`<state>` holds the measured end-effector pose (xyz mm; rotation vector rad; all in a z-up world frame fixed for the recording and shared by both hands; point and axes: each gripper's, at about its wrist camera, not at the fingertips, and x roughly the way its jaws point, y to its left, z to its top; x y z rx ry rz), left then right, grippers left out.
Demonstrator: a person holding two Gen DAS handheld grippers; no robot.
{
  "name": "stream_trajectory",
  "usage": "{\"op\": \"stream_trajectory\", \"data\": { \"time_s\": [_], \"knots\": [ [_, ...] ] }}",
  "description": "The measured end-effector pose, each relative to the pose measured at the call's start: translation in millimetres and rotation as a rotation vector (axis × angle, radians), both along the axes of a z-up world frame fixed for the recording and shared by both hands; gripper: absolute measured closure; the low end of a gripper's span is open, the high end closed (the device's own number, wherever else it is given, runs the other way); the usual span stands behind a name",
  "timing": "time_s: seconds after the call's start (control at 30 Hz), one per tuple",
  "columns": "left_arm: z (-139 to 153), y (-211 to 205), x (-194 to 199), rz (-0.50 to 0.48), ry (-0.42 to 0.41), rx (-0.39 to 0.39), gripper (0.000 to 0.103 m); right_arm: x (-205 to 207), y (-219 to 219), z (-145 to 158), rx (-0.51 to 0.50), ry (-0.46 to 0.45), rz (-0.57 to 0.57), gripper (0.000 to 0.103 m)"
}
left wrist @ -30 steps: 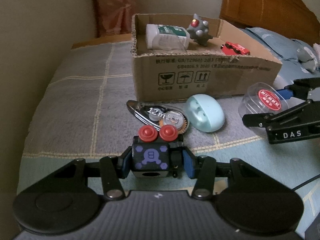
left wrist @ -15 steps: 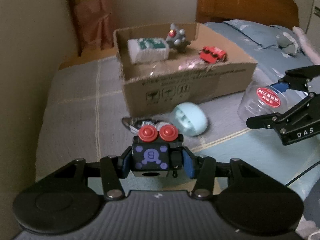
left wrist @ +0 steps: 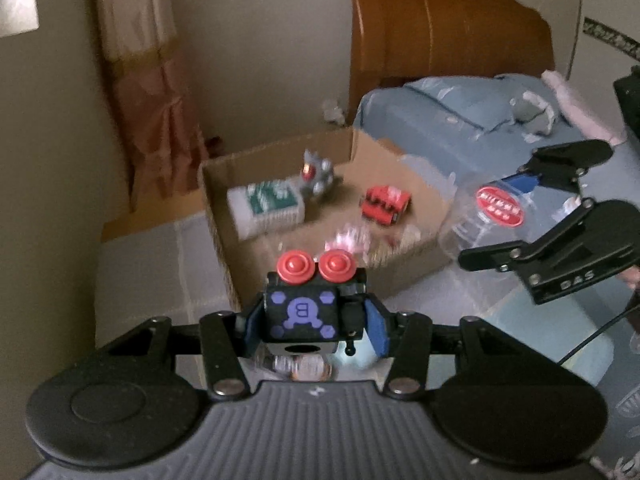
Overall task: Organize rigid objects
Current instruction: 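Carry the cube and container into the box and open both tools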
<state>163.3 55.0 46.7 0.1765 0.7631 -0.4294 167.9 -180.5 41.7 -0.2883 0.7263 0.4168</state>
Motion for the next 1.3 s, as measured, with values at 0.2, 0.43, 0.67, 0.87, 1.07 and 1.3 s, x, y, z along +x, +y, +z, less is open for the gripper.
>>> {"op": "stream_trajectory", "data": {
  "time_s": [0.2, 0.43, 0.67, 0.87, 1.07, 1.3],
  "knots": [
    [21, -10, 43, -0.019, -0.052, 0.025, 0.053, 39, -3, 14, 0.018, -0.011, -0.02, 0.022],
    [27, -15, 99, -0.001, -0.071, 0.042, 0.053, 88, 2, 13, 0.035, 0.036, -0.024, 0.022],
    [23, -25, 145, -0.004, -0.061, 0.065, 0.053, 126, 13, -6, 0.04, 0.087, -0.032, 0.022],
    [18, -31, 172, 0.014, -0.05, 0.043, 0.053, 145, 21, -25, 0.045, 0.126, -0.036, 0.022],
    [8, -35, 190, 0.033, -0.026, 0.042, 0.053, 148, 20, -34, 0.063, 0.147, -0.04, 0.011],
    [-3, -36, 204, 0.053, -0.004, 0.057, 0.053, 135, 11, -28, 0.082, 0.115, -0.057, 0.0]
  ]
}}
